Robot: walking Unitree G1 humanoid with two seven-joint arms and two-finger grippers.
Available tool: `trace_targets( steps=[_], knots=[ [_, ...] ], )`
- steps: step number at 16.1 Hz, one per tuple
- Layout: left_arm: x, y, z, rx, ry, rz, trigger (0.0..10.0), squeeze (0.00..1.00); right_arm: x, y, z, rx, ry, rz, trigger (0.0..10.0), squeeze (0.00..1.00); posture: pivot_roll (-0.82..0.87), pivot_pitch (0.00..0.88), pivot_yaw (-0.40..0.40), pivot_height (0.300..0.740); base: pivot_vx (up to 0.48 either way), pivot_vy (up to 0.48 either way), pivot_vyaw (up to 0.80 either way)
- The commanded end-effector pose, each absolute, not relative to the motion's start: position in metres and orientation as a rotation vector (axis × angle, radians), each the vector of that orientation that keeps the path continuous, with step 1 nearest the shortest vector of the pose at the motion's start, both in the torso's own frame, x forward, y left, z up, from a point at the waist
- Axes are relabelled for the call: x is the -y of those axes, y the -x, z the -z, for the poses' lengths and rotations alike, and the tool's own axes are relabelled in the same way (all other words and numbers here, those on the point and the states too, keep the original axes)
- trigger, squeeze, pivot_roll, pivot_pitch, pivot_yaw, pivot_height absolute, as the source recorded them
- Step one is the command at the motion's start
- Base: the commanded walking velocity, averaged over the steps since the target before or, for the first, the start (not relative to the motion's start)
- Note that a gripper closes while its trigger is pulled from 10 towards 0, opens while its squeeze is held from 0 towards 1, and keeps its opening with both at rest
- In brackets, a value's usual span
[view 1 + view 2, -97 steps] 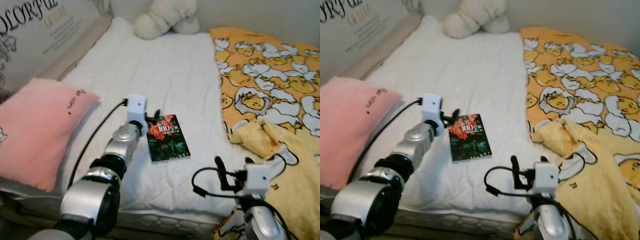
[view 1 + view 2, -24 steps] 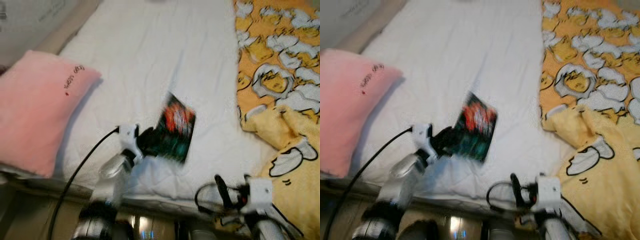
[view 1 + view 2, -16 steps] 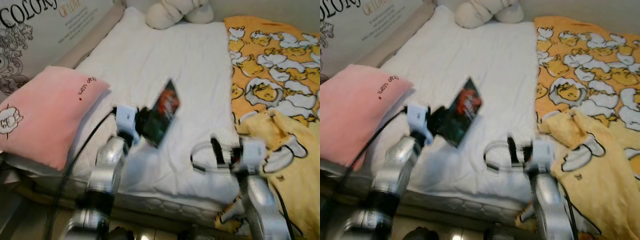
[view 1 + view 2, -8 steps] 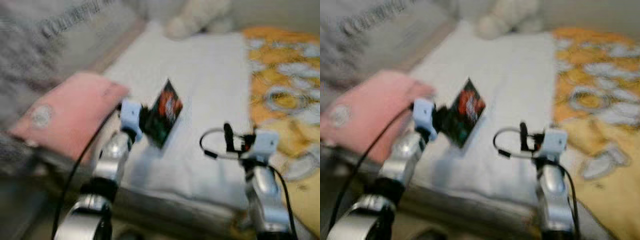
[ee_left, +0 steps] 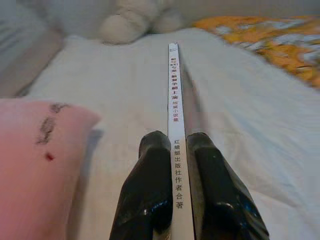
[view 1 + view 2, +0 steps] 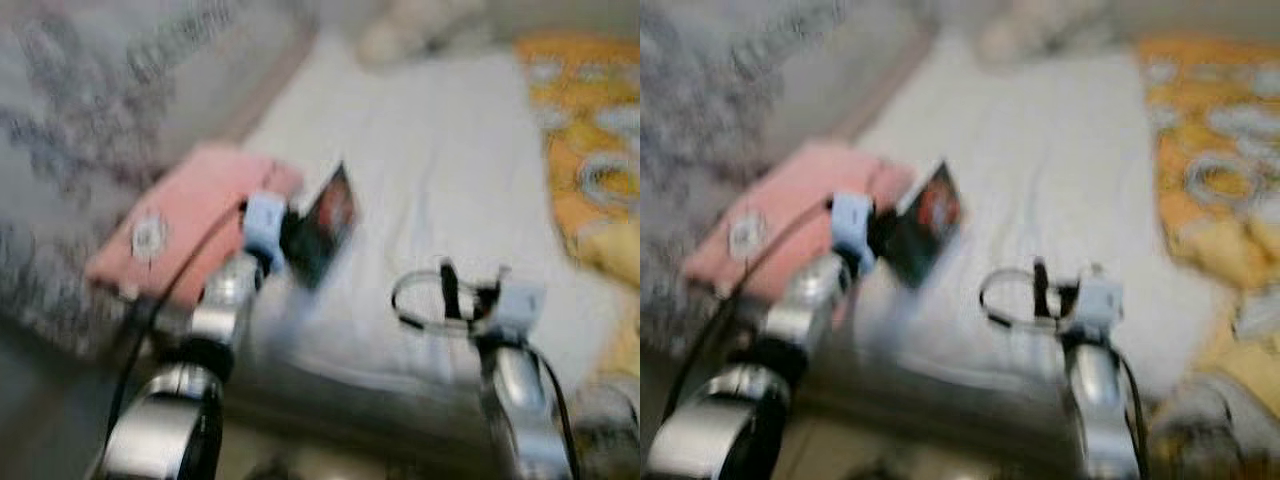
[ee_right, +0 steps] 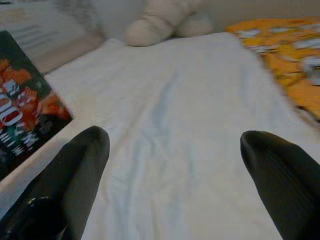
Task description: Clean up the room
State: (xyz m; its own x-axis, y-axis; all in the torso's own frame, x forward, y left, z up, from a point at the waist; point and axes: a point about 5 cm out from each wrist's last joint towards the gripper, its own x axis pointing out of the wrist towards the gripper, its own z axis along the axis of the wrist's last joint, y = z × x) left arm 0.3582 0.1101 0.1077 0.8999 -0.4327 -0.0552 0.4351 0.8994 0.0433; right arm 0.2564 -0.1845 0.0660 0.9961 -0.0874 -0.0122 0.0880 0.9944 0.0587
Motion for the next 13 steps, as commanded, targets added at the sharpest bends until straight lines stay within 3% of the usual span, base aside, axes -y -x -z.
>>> trace_targets(
  steps=[1,2,9,13],
  knots=[
    [-0.114,-0.365,-0.122,0.019,-0.063,0.439,10.0,0.0,0.179,-0.257,-0.066,-0.005,-0.05,0.074,10.0,0.0,-0.06,0.0,0.061,0.74,0.0,0.48,-0.8],
    [-0.112,-0.366,-0.121,0.014,-0.061,0.417,10.0,0.0,0.18,-0.258,-0.065,-0.008,-0.028,0.079,10.0,0.0,-0.06,0.0,0.057,0.74,0.0,0.0,-0.8],
    [-0.091,-0.363,-0.12,0.041,-0.027,0.416,10.0,0.0,0.175,-0.27,-0.07,0.003,-0.001,0.034,10.0,0.0,-0.04,0.0,0.02,0.74,0.0,0.0,0.0],
    [-0.083,-0.359,-0.118,0.056,-0.018,0.435,10.0,0.0,0.173,-0.268,-0.066,-0.01,-0.001,0.022,10.0,0.0,-0.04,0.0,0.016,0.74,0.48,0.0,0.0]
  ],
)
